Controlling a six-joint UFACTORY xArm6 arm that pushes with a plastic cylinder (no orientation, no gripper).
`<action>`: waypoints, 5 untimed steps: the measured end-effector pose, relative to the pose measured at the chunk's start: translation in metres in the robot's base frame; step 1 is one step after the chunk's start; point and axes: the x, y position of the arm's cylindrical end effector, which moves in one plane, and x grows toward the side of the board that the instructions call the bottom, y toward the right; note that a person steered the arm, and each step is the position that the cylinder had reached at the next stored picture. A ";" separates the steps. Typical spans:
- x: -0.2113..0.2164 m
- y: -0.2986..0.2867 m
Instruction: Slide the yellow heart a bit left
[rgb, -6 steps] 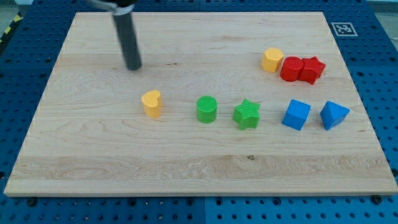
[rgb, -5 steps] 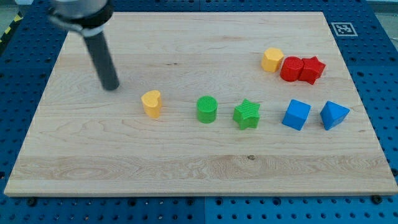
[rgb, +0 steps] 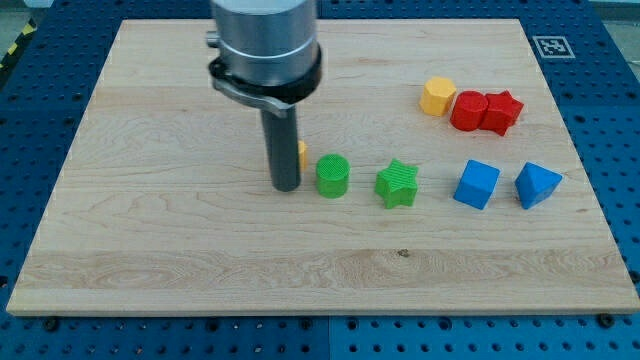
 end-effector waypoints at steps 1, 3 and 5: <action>0.000 -0.016; -0.003 -0.035; -0.015 0.000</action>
